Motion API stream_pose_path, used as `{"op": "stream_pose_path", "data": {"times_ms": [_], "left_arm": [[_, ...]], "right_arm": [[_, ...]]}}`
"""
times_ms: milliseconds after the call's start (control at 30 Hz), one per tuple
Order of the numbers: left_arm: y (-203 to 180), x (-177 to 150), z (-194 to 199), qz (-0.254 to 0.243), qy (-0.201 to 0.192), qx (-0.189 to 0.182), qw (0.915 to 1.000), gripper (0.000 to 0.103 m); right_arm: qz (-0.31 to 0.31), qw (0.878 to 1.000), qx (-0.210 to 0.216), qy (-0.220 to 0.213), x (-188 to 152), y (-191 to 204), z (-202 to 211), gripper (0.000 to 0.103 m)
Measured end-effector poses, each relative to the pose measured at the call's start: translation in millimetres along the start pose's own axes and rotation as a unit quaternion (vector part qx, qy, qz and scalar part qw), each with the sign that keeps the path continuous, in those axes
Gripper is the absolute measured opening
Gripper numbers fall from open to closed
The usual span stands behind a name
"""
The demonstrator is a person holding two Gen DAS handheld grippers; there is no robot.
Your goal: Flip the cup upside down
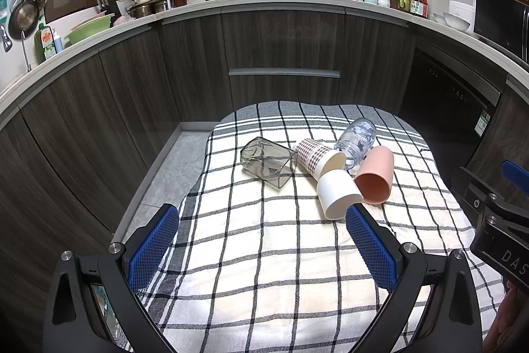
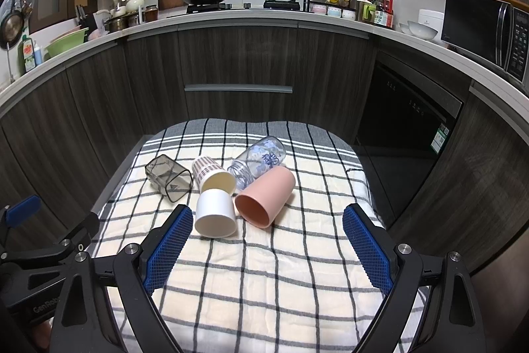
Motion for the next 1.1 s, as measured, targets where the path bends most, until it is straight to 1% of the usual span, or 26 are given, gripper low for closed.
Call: {"op": "stream_pose_path", "data": {"times_ms": [1100], "left_arm": [[-1.1, -2.5, -1.5, 0.001, 0.0, 0.0, 1.0, 0.103]], "right_arm": [[0.0, 1.0, 0.001, 0.002, -1.0, 0.1, 0.0, 0.092]]}}
Point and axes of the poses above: each gripper's, at about its wrist camera, not at the fingertips, and z roughly against the way its jaws point, y to its left, x to its top, the point moved 1 cm from there along -z, roughly the way its jaws point, and after that the axes turned 6 degrees about z, right-handed, at the moved point
